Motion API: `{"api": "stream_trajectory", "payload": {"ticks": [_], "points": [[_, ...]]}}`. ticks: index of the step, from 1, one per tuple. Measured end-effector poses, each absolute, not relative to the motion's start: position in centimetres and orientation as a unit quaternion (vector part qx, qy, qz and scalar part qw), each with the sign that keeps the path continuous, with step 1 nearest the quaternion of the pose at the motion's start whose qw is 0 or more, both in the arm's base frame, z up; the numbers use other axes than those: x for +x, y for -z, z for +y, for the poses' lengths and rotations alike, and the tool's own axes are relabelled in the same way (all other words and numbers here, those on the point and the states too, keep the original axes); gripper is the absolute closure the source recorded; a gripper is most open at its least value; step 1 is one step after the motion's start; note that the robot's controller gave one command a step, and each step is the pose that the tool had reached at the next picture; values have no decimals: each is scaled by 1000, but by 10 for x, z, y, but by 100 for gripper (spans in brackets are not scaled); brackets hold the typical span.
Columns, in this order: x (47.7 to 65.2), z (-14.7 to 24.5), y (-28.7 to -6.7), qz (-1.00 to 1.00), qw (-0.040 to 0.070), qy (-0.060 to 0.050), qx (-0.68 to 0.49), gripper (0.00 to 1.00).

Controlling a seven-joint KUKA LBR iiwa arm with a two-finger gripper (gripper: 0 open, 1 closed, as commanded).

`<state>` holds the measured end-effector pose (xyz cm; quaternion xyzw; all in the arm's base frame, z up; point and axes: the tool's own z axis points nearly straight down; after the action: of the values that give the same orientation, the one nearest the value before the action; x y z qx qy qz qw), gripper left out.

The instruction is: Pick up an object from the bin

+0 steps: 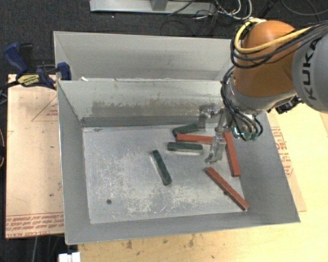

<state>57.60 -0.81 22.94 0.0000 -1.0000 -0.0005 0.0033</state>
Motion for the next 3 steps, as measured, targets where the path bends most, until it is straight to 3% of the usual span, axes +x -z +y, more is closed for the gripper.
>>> {"api": "stream_trajectory", "payload": {"ticks": [1,2,3], "points": [[577,-8,-234,-1000,-1,0,0,0],[607,-20,-162,-999,-4,1,-38,0],[617,-38,-78,-992,-3,1,-128,0]]}}
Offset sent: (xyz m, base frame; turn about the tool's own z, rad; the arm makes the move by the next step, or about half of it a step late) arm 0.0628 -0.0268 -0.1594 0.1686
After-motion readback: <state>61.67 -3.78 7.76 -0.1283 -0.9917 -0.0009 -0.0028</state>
